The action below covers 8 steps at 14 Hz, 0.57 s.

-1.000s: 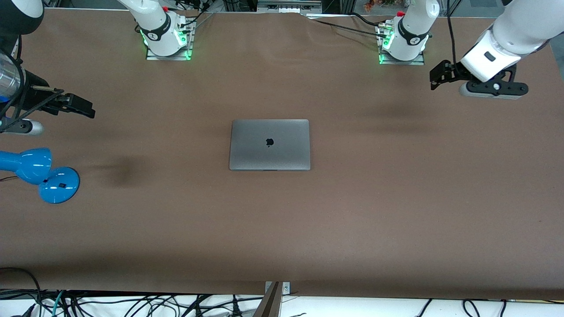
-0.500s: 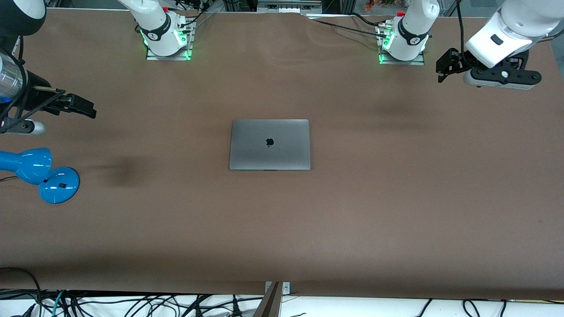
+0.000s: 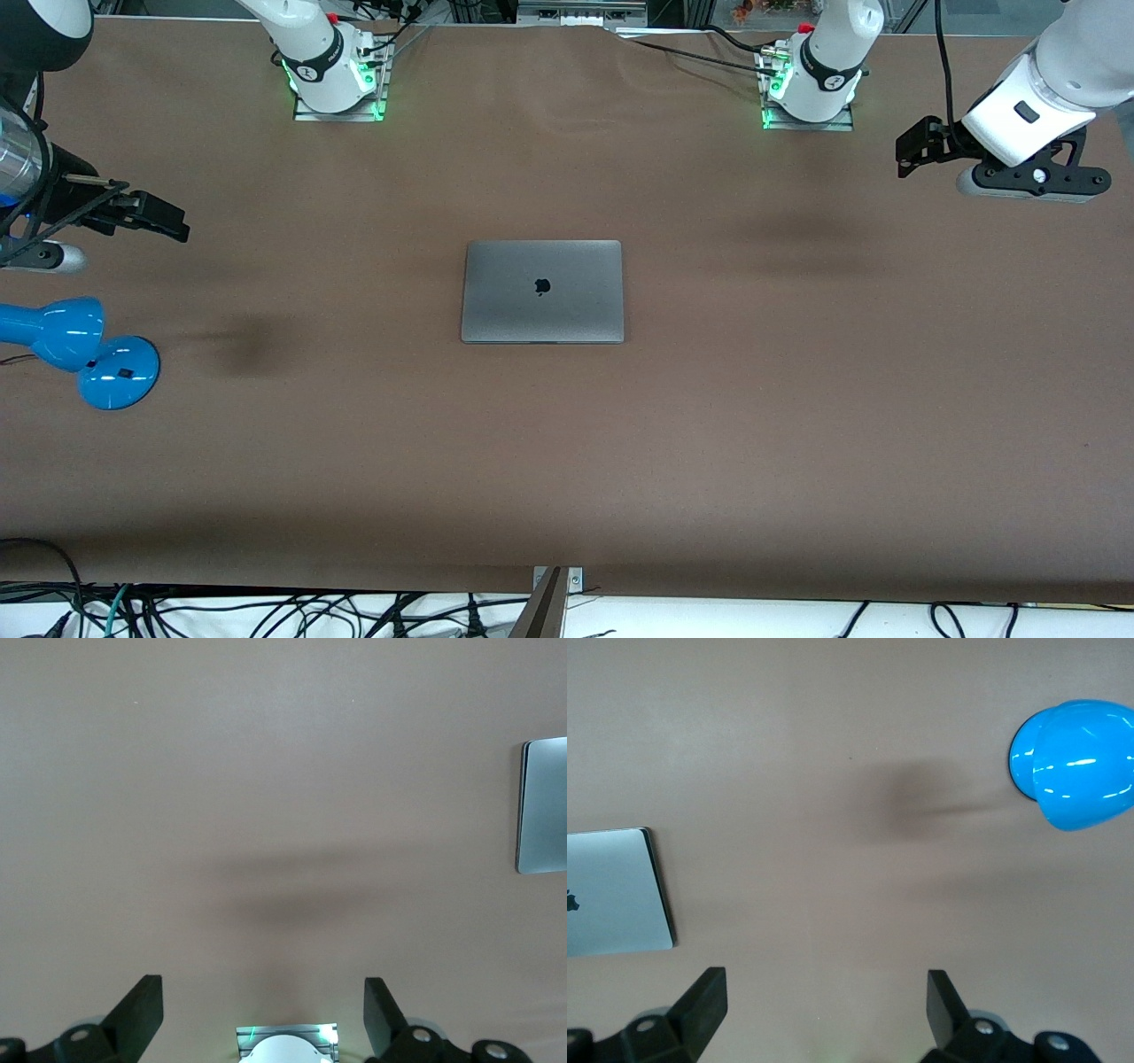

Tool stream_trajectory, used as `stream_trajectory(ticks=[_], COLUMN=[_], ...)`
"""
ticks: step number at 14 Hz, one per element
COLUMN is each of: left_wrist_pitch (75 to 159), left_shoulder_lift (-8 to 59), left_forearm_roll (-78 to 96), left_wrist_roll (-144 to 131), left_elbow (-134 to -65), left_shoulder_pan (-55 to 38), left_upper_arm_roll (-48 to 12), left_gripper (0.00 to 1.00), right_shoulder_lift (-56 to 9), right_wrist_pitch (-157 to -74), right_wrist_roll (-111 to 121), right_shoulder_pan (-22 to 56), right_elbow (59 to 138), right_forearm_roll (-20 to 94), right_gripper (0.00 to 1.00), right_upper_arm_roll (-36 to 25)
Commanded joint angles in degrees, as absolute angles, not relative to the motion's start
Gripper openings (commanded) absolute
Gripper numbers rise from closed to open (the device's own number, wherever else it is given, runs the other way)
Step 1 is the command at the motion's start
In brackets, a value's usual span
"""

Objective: Close laptop with both arms from behind

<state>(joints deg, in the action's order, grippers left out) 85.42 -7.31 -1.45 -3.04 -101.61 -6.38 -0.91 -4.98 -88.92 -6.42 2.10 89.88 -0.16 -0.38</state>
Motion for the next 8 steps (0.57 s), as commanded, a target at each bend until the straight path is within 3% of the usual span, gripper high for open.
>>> stream_trajectory(ticks=[1,8], left_wrist_pitch=[85.5,85.4], left_shoulder_lift=[-6.8,-2.9], left_forearm_roll=[-1.8,-2.6], left_wrist_roll=[-2.4,-3.1], left_elbow=[-100.2,-92.5], left_shoulder_pan=[-5.9,-8.8], left_upper_arm_roll=[-1.1,-1.0], left_gripper=[1.0,1.0], right_shoulder_lift=[-3.3,-3.2], right_wrist_pitch=[-89.1,-88.6], right_wrist_roll=[-6.0,-6.0], right_shoulder_pan=[1.7,1.7], right_elbow=[91.6,91.6], right_forearm_roll=[-1.1,-1.1], right_gripper=[1.0,1.0], right_upper_arm_roll=[0.2,1.2])
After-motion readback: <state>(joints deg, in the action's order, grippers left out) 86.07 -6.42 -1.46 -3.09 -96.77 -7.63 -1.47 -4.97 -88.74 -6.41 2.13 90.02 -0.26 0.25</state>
